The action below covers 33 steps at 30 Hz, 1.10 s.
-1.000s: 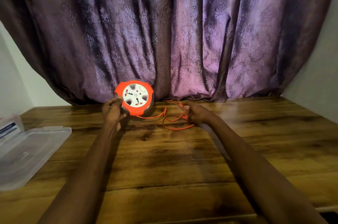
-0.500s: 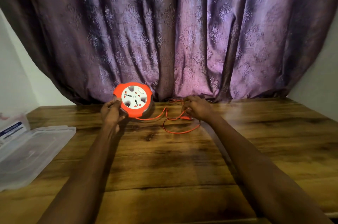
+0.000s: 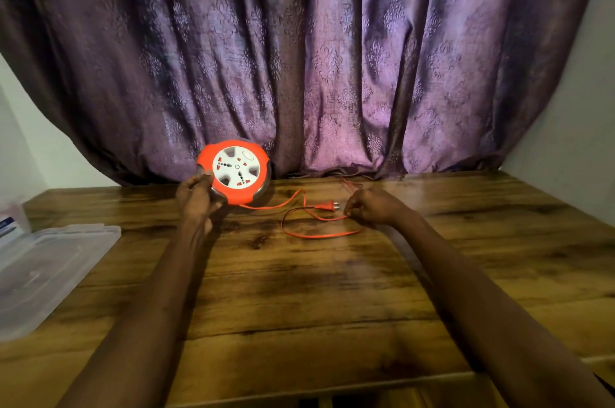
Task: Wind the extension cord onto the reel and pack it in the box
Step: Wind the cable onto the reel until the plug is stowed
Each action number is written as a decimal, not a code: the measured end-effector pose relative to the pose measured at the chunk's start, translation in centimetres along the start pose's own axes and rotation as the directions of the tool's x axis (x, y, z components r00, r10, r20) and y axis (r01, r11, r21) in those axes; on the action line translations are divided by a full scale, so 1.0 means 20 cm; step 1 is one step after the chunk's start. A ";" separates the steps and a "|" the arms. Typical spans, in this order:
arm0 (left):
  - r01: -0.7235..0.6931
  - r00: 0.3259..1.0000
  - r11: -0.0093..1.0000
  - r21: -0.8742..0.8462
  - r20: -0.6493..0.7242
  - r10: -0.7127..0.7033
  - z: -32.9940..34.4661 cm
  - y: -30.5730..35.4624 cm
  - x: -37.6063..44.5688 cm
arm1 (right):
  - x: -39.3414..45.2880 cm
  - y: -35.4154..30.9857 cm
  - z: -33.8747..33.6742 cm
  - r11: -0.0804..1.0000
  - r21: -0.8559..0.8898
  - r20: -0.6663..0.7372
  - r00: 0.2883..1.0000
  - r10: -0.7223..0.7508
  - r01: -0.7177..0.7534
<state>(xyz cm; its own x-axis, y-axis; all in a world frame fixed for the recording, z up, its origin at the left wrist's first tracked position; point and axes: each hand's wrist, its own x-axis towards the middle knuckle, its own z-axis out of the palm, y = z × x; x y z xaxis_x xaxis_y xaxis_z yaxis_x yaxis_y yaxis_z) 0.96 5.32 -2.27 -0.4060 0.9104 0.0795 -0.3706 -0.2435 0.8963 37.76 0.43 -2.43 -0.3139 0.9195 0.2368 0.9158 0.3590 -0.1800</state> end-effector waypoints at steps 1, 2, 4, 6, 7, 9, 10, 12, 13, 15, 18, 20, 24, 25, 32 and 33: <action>0.001 1.000 1.000 0.002 0.004 -0.001 0.00 0.00 0.00 | 0.01 -0.02 0.01 1.000 -0.014 -0.022 1.000 -0.010 0.010; 0.004 1.000 1.000 0.006 0.009 -0.004 0.01 -0.01 -0.01 | 0.02 -0.03 0.02 0.999 -0.040 -0.038 0.999 -0.006 0.004; -0.001 1.000 1.000 0.018 0.014 0.001 0.02 -0.01 -0.01 | 0.06 -0.05 0.03 0.997 -0.076 -0.026 0.999 0.030 -0.032; -0.011 1.000 1.000 0.023 0.023 0.010 0.03 0.00 -0.02 | 0.10 -0.07 0.03 0.995 -0.022 -0.017 0.995 0.095 -0.095; -0.014 0.999 1.000 0.020 0.028 0.014 0.03 0.00 -0.03 | 0.12 -0.09 0.02 0.994 0.027 -0.042 0.993 0.110 -0.109; -0.023 0.999 1.000 0.020 0.028 0.022 0.03 0.01 -0.03 | 0.16 -0.12 0.01 0.991 0.082 -0.087 0.990 0.115 -0.107; -0.027 0.999 0.999 0.025 0.024 0.026 0.03 0.01 -0.02 | 0.18 -0.15 0.00 0.990 0.077 -0.091 0.988 0.124 -0.118; -0.028 0.999 0.999 0.033 0.017 0.027 0.02 0.01 -0.02 | 0.22 -0.17 0.00 0.989 0.027 -0.073 0.987 0.144 -0.143; -0.028 0.999 0.999 0.030 0.015 0.028 0.01 0.01 -0.01 | 0.24 -0.16 0.02 0.987 -0.021 -0.035 0.987 0.160 -0.160; -0.031 0.999 0.999 0.019 0.015 0.031 -0.01 0.01 0.00 | 0.27 -0.15 0.05 0.970 -0.146 0.099 0.973 0.210 -0.194; -0.034 0.999 0.999 0.018 -0.004 0.034 -0.04 0.00 0.01 | 0.27 -0.15 0.07 0.959 -0.223 0.136 0.969 0.207 -0.173; -0.032 0.999 0.999 0.003 -0.016 0.032 -0.06 0.00 0.02 | 0.27 -0.16 0.06 0.969 -0.167 0.009 0.983 0.184 -0.180; -0.035 0.999 0.999 -0.017 -0.042 0.034 -0.07 0.01 0.04 | 0.30 -0.18 0.08 0.945 0.314 -0.079 0.990 0.120 -0.090; -0.038 0.998 0.999 -0.023 -0.054 0.037 -0.07 0.01 0.04 | 0.30 -0.20 0.08 0.923 0.382 -0.030 0.998 0.051 -0.035; -0.055 0.997 0.998 -0.044 -0.059 0.052 -0.05 0.06 0.03 | 0.33 -0.45 0.17 0.934 0.285 0.131 0.956 -0.261 0.216; -0.056 0.997 0.998 -0.032 -0.055 0.054 -0.05 0.06 0.03 | 0.33 -0.46 0.19 0.930 0.309 0.145 0.957 -0.252 0.199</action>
<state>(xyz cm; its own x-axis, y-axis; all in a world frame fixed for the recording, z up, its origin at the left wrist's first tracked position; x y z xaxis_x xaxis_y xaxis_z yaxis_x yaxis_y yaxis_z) -0.55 5.16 -1.49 -0.4709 0.8761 0.1038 -0.3735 -0.3045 0.8762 26.38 3.86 -2.84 -0.5675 0.8124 0.1338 0.7124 0.5659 -0.4150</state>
